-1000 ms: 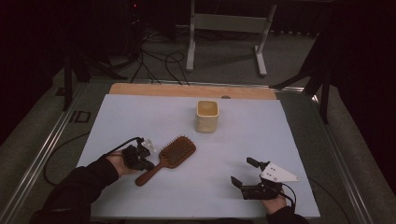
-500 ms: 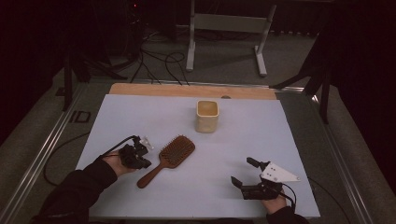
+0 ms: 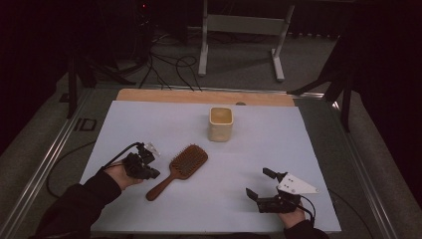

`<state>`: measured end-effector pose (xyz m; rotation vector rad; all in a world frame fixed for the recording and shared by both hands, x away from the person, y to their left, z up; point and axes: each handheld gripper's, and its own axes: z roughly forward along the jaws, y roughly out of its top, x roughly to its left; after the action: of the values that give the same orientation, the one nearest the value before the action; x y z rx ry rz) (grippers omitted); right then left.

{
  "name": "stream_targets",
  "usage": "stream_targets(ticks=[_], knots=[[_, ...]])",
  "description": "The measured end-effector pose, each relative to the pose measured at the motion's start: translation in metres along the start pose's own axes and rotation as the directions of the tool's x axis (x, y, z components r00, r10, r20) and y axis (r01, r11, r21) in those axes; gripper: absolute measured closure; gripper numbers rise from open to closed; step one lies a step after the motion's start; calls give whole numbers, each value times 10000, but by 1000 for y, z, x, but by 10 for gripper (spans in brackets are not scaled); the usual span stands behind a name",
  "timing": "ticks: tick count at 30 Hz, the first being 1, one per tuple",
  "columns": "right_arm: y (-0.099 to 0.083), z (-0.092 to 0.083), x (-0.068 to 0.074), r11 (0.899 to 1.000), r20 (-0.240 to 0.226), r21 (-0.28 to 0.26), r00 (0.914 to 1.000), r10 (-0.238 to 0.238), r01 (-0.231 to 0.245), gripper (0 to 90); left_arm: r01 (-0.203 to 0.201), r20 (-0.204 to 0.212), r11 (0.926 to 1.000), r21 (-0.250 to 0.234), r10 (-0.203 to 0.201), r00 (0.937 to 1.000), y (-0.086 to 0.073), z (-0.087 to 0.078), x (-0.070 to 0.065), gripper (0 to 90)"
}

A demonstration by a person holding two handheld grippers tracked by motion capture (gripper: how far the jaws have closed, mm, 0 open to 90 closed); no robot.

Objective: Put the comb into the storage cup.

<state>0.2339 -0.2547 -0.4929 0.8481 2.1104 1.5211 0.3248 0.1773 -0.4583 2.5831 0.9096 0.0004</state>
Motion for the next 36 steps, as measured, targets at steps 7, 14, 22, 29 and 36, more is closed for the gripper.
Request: stream_targets(ticks=[7, 14, 22, 29, 36], knots=[[0, 0, 0, 10000, -9, 18, 10000, 4, -4, 86, 467, 226, 9989, -43, -466, 9987, 5, 1, -5, 822], [0, 0, 0, 10000, -11, 23, 10000, 6, -6, 86, 234, 65, 9995, 192, -235, 9997, 12, 4, -15, 641], [0, 0, 0, 10000, -5, 26, 10000, 1, -1, 85, 279, -396, 9975, 653, -254, 9989, 20, 16, -23, 349], [0, 0, 0, 10000, 7, 46, 10000, -1, 1, 85, 781, -1190, 9894, 1226, -635, 9909, 27, 30, -27, 44], [0, 1, 0, 10000, 12, 55, 10000, -2, 2, 86, 984, -1123, 9859, 1353, -835, 9902, 34, 36, -26, 49]])
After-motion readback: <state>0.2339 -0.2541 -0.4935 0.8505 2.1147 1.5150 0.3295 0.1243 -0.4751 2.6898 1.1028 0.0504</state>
